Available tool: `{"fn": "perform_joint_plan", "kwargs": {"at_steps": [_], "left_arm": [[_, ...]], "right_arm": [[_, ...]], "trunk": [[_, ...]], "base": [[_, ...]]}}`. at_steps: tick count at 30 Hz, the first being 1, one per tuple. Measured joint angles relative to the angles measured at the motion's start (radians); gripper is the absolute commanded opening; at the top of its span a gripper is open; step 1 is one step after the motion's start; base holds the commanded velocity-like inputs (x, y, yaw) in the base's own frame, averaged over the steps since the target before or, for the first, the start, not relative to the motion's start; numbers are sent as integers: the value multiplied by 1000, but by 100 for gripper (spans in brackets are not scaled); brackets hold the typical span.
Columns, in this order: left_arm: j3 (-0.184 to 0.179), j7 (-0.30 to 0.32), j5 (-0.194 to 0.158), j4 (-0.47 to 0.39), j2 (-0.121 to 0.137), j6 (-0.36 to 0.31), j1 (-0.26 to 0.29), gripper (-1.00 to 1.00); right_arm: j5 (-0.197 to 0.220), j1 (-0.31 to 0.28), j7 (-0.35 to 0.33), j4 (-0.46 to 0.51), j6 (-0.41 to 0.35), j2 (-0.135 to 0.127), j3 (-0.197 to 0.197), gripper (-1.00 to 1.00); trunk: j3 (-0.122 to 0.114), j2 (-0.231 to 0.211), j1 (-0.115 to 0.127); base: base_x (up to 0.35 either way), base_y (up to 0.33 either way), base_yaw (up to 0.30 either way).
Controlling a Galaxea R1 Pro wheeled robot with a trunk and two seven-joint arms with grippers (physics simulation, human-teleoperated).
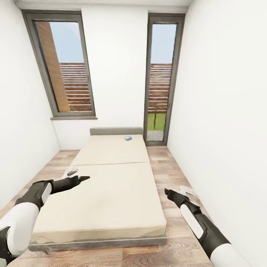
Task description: Put all the toys in the child's room - the three board games (two on the bed and one on the table), the two jigsaw puzzles on the table, and the tennis ball on the table - inside the toy box on the table in the child's room.
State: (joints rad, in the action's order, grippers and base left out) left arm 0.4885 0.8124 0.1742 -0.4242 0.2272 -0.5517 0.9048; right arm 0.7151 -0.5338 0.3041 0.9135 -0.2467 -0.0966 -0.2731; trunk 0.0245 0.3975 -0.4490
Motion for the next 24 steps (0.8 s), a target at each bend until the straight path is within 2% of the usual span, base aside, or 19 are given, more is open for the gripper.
{"fn": "perform_joint_plan", "kwargs": {"at_steps": [9, 19, 24], "left_arm": [[0, 1, 1, 0, -5, 0, 0, 100], [0, 0, 1, 0, -7, 0, 0, 100], [0, 0, 1, 0, -7, 0, 0, 100]], "right_arm": [[0, 0, 0, 0, 0, 0, 0, 100], [-1, 0, 0, 0, 0, 0, 0, 100], [-1, 0, 0, 0, 0, 0, 0, 100]], "trunk": [[0, 0, 0], [0, 0, 0], [0, 0, 0]], "base": [[131, -248, 286], [28, -83, 289], [2, -190, 289]]}}
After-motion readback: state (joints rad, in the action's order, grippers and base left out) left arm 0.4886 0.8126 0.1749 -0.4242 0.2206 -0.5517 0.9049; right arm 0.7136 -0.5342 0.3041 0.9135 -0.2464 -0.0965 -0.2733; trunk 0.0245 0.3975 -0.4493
